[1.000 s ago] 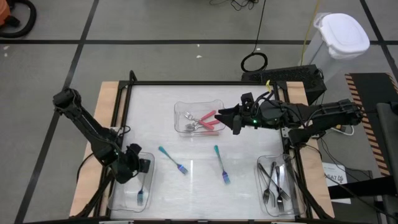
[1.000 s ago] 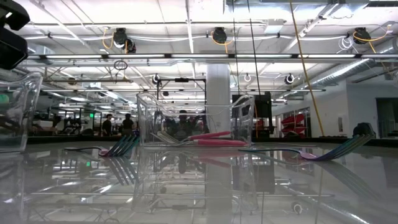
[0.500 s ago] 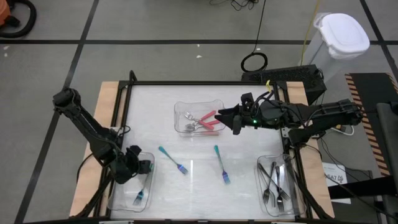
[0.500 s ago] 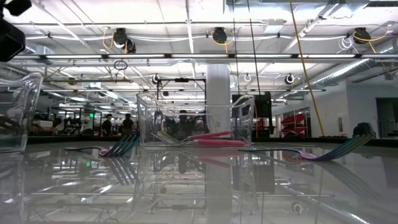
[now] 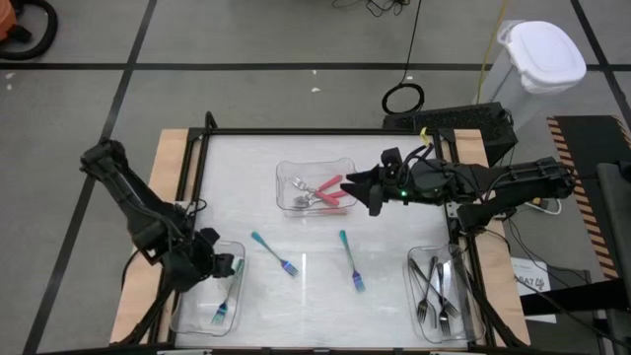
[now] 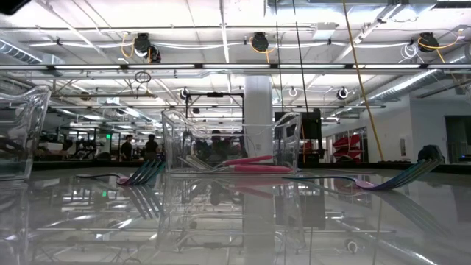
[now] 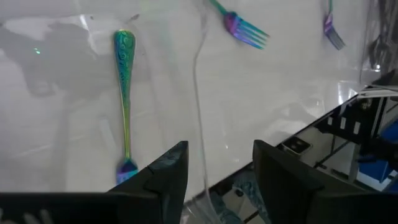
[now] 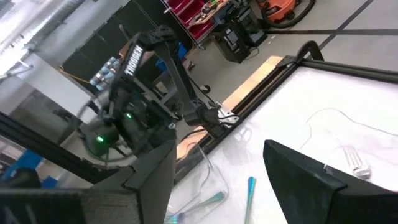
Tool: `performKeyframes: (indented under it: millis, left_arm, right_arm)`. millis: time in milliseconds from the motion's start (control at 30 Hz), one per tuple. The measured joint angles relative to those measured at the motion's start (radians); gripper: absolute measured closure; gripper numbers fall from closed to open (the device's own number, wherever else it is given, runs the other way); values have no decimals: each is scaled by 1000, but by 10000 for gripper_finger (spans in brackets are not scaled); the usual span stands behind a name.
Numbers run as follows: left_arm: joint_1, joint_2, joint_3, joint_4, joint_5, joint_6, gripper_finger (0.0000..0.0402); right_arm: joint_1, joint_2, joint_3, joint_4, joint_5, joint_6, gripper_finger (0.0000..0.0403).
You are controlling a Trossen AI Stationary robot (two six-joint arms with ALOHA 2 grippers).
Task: Sort silverware by color (type)
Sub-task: Put the blue fork into the left transparent bin
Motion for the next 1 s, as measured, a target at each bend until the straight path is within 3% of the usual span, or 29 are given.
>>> performKeyframes:
  millis: [233, 400, 1000]
  left_arm:
    - [5, 0, 119, -154, -26, -2, 223]
    - [43, 0, 147, -183, -33, -1, 223]
    - [282, 1, 150, -73, -43, 87, 223]
  right_arm:
    - [0, 0, 0, -71, -6, -21, 167]
    - [0, 0, 0, -162, -66, -19, 167]
    - [0, 0, 0, -627, -345, -77, 167]
